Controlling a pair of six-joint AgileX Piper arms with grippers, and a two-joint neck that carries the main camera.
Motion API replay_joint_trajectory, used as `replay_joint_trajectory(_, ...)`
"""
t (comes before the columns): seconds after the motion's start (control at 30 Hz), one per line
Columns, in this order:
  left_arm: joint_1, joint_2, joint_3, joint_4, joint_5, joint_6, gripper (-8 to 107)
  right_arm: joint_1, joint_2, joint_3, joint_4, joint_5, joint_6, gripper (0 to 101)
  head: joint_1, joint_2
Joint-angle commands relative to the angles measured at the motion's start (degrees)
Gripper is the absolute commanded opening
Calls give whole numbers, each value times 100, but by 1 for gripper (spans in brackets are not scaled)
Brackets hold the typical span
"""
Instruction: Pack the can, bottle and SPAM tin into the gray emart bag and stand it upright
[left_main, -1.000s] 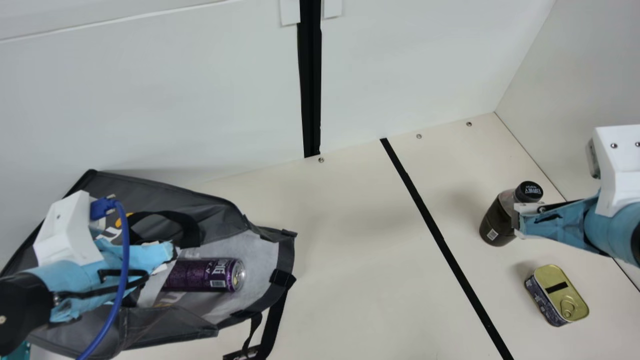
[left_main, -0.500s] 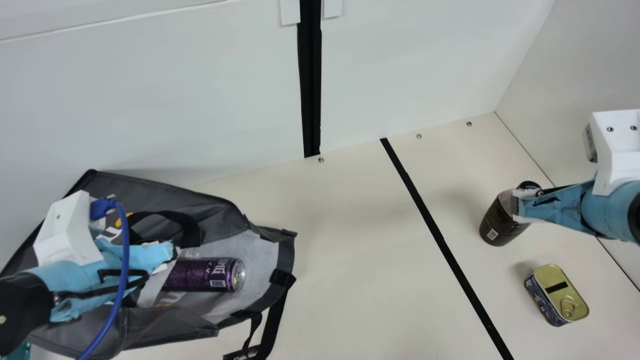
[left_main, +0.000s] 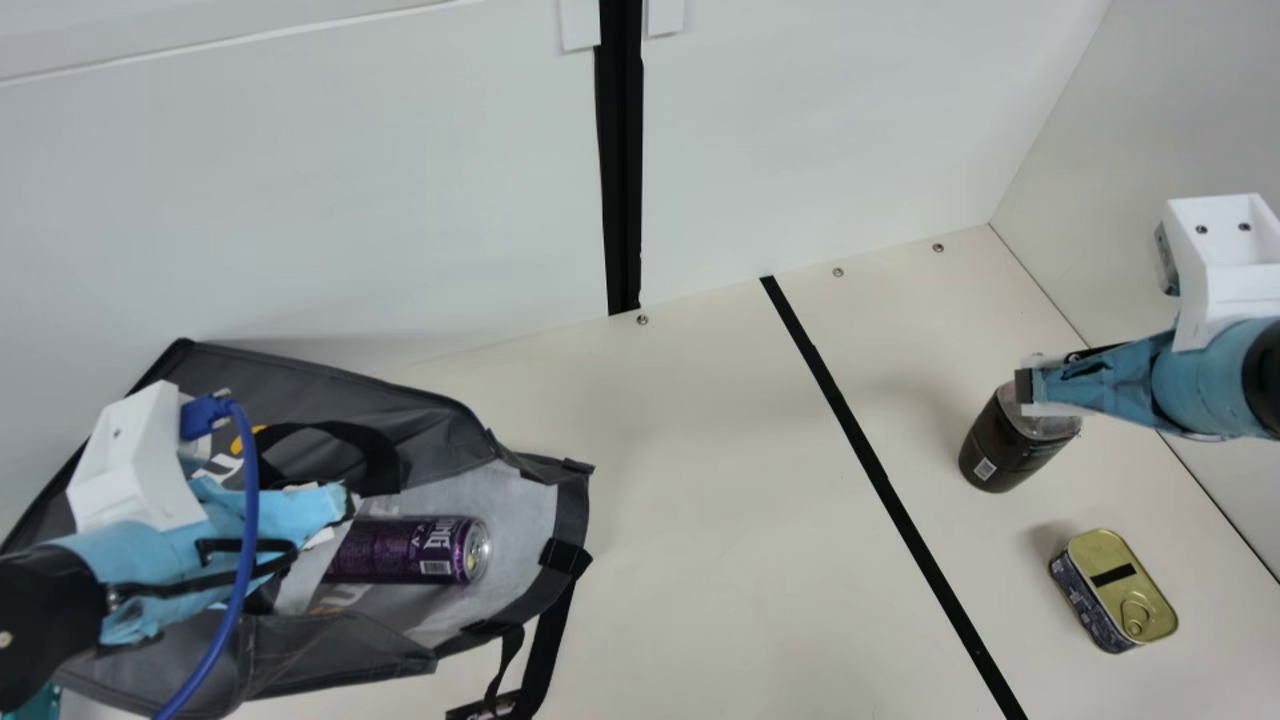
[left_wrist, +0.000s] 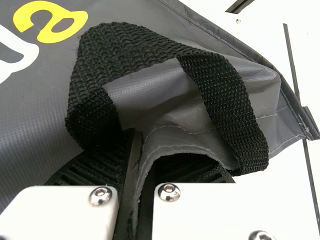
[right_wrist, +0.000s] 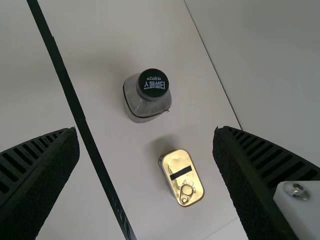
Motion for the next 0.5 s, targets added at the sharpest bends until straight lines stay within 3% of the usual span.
replay_joint_trajectory(0.0, 0, 0, 0, 0, 0, 0, -8, -36, 74, -30, 30, -5, -36, 95, -130, -5)
replay_joint_trajectory(0.47, 0, 0, 0, 0, 0, 0, -8, -339, 642, 13, 351, -274, -364, 95, -130, -5)
